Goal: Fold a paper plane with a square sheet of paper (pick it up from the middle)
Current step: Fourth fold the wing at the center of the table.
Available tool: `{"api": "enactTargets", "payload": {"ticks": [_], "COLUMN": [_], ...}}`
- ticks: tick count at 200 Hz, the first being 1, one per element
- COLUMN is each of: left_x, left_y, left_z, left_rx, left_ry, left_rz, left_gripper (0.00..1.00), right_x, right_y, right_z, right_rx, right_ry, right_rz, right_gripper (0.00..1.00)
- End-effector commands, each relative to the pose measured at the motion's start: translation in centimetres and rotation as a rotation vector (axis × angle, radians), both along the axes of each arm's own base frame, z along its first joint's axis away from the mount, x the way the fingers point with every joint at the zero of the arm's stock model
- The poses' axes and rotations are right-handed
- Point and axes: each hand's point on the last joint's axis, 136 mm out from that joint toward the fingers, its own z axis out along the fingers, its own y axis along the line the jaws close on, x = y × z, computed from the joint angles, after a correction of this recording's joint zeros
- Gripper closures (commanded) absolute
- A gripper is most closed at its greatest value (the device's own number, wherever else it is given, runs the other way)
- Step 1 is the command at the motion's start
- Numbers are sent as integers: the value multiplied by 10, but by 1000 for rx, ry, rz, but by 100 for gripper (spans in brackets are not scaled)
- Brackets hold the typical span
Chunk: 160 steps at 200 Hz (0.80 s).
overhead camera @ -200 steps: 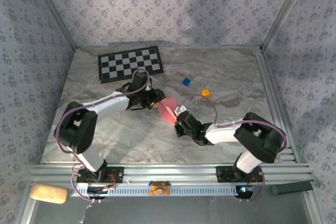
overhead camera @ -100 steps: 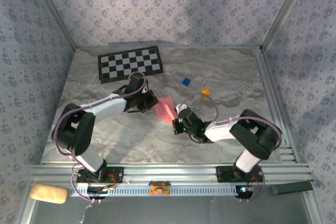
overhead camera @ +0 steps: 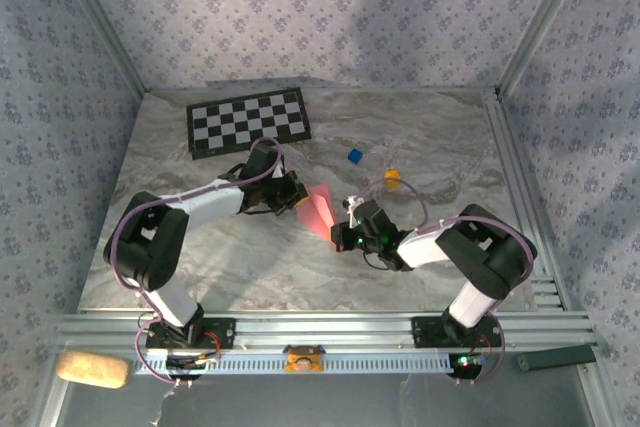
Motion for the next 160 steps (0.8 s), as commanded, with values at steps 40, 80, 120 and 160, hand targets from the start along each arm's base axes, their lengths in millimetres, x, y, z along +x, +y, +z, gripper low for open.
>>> {"api": "enactTargets", "payload": {"ticks": [40,80,120,160], "left_x": [-9,-5,-1,0], "left_y": [-30,-39,-44,-47], "left_z": [-9,-13,-18,-23], "left_rx": [-55,-63,-62,-59], "left_ry": [21,21,24,33], "left_rz": [-92,-107,-112,-116], "left_gripper": [100,100,100,100], "right_x": [-20,-21,-21,-20], "right_y": [-14,-17,-20,-20], "right_z": [-42,-44,-46,-46], "right_rx": [-14,-7,-5,-1], "right_ry": [207,230,257,280], "right_rz": [-47,-62,-74,-75], "right_gripper": [96,96,96,96]}}
